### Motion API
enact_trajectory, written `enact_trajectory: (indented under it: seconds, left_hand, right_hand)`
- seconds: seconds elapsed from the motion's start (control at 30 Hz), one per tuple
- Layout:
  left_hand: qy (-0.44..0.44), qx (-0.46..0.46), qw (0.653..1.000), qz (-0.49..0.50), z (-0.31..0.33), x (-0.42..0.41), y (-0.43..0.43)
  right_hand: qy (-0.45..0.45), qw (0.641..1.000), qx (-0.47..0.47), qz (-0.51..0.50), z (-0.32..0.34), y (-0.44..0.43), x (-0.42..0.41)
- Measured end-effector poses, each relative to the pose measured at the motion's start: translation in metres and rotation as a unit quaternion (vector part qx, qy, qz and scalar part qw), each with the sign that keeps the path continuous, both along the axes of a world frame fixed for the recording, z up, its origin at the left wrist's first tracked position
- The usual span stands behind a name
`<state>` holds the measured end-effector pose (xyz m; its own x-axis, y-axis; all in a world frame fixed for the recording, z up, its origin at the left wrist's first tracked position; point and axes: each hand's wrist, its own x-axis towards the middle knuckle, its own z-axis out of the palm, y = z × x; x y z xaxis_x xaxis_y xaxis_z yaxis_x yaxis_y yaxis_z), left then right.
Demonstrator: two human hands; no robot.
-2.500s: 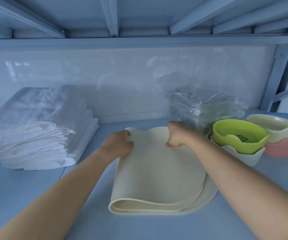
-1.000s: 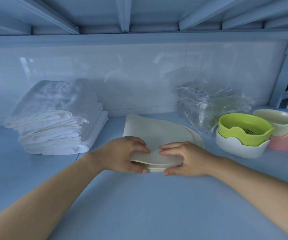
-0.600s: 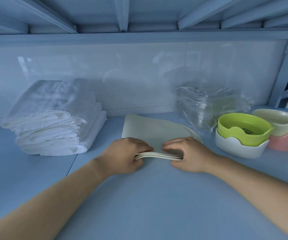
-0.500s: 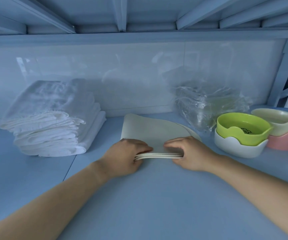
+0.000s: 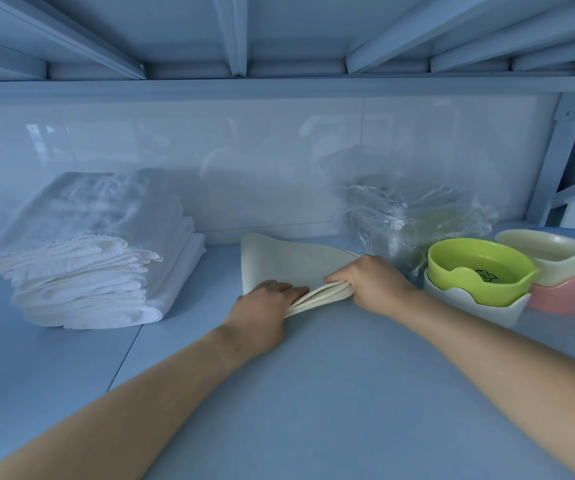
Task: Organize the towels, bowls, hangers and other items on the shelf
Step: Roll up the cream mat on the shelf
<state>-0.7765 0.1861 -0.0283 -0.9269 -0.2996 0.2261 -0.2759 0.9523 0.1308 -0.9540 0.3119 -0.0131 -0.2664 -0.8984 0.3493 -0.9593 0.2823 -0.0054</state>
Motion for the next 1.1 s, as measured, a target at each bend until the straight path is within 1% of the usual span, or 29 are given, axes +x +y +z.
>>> enact_trajectory:
  seconds: [0.13,0.27,0.33,0.47,0.57,0.63,0.73,0.8,0.87,0.93,1.03,1.1]
  left_hand:
    - [0.006,-0.008,0.999,0.041,0.013,-0.020,-0.017]
    - [0.013,0.017,1.000,0.018,-0.005,-0.011,-0.027]
    - [0.020,0.009,1.000,0.017,-0.010,-0.007,-0.030]
    - [0.076,-0.006,0.997,0.033,-0.009,-0.004,-0.029]
    - [0.071,-0.006,0.996,0.055,-0.009,-0.004,-0.023]
    - [0.066,-0.020,0.994,0.080,-0.003,-0.005,-0.020]
    - [0.072,-0.048,0.990,0.113,0.002,-0.007,-0.021]
    - [0.067,-0.040,0.992,0.101,-0.002,-0.006,-0.017]
    - [0.061,-0.035,0.996,0.058,-0.009,-0.007,-0.014]
    - [0.076,-0.016,0.996,0.036,-0.013,-0.008,-0.015]
    - [0.083,0.037,0.995,0.034,-0.015,-0.007,-0.023]
    - [0.072,0.045,0.996,0.039,-0.016,-0.006,-0.025]
  right_hand:
    - [-0.028,0.999,-0.020,-0.030,-0.003,-0.010,-0.002]
    - [-0.049,0.999,-0.016,-0.012,-0.015,-0.008,0.000]
    - [-0.040,0.999,-0.014,-0.015,-0.016,-0.006,-0.002]
    - [-0.016,0.999,-0.007,-0.047,-0.015,-0.010,-0.003]
    - [0.013,0.999,0.012,-0.047,-0.013,-0.013,-0.002]
    - [0.038,0.998,0.024,-0.040,-0.005,-0.017,-0.005]
    - [0.047,0.998,0.009,-0.042,0.010,-0.026,-0.010]
    - [0.042,0.998,0.013,-0.044,0.011,-0.028,-0.012]
    - [0.036,0.998,0.028,-0.043,0.004,-0.022,-0.016]
    - [0.022,0.998,0.024,-0.046,-0.004,-0.017,-0.018]
    - [-0.023,0.999,0.010,-0.038,-0.012,-0.012,-0.018]
    - [-0.054,0.998,0.010,-0.017,-0.015,-0.005,-0.018]
